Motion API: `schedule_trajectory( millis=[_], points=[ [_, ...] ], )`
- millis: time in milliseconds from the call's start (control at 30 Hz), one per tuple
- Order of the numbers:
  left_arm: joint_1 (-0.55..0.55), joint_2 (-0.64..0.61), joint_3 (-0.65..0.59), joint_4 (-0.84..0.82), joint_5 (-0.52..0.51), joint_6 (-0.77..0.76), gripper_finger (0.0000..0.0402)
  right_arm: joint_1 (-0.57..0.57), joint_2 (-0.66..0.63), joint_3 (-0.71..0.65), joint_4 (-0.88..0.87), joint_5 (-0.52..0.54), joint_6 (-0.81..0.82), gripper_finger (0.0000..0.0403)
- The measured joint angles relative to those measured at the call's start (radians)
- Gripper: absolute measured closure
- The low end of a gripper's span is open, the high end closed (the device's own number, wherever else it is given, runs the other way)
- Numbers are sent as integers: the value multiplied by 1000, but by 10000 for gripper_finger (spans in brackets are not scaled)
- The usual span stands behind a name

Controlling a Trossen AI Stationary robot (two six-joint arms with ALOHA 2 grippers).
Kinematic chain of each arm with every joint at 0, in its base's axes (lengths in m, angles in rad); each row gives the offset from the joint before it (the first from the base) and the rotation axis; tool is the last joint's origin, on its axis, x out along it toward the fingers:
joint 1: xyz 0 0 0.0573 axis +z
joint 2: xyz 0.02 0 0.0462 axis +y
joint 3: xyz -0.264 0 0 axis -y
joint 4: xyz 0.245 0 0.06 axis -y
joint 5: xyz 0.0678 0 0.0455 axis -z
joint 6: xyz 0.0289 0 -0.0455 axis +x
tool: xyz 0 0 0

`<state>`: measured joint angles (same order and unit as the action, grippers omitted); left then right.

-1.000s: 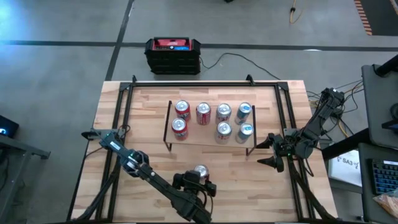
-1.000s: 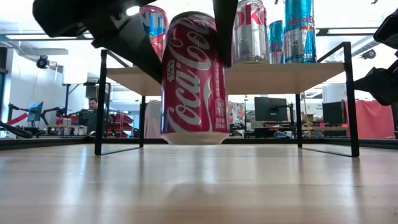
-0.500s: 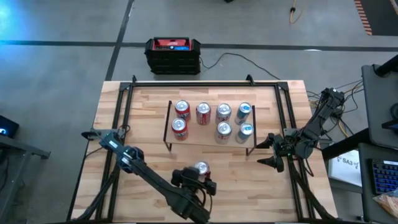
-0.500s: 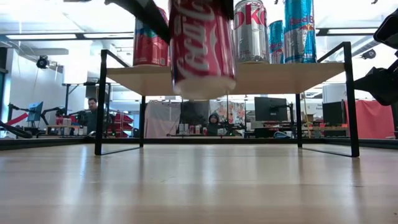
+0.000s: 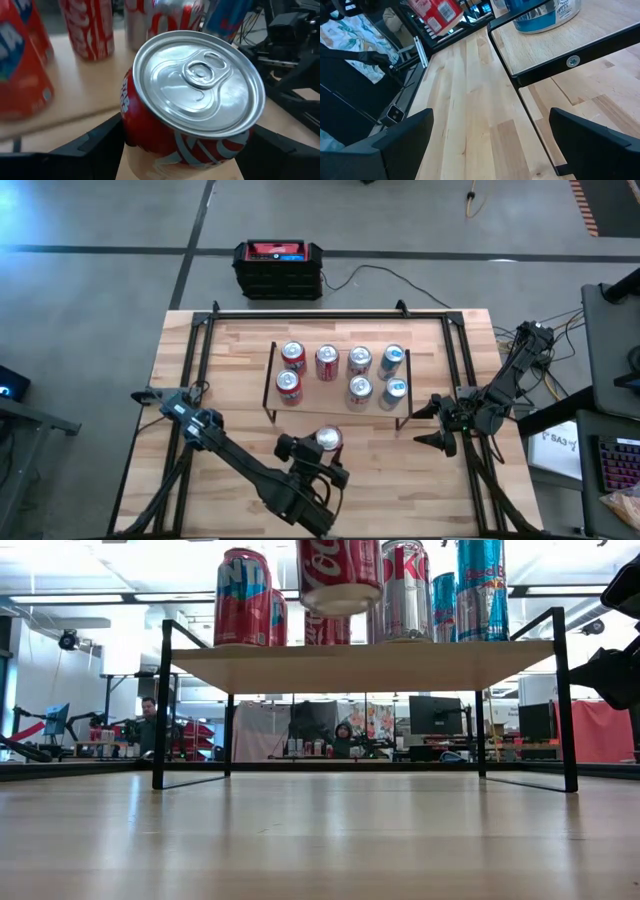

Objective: Place canned beverage on shelf
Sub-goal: Put the red white soda can on the shelf aligned with the other red white soda can

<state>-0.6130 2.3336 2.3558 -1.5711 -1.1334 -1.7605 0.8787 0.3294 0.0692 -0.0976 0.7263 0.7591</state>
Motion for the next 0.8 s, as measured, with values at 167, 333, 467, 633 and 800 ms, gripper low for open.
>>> schedule_trajectory(
  millis=[167, 333, 467, 633, 800],
  points=[
    [12, -15, 0, 0, -32, 68, 111, 0, 0, 0, 0, 0, 0, 19],
    [59, -24, 0, 0, -32, 80, 111, 0, 0, 0, 0, 0, 0, 19],
    [99, -26, 0, 0, -27, 79, 111, 0, 0, 0, 0, 0, 0, 19],
    [143, -28, 0, 0, 43, 54, 111, 0, 0, 0, 0, 0, 0, 19],
    [170, -28, 0, 0, 77, 49, 111, 0, 0, 0, 0, 0, 0, 19]
  ],
)
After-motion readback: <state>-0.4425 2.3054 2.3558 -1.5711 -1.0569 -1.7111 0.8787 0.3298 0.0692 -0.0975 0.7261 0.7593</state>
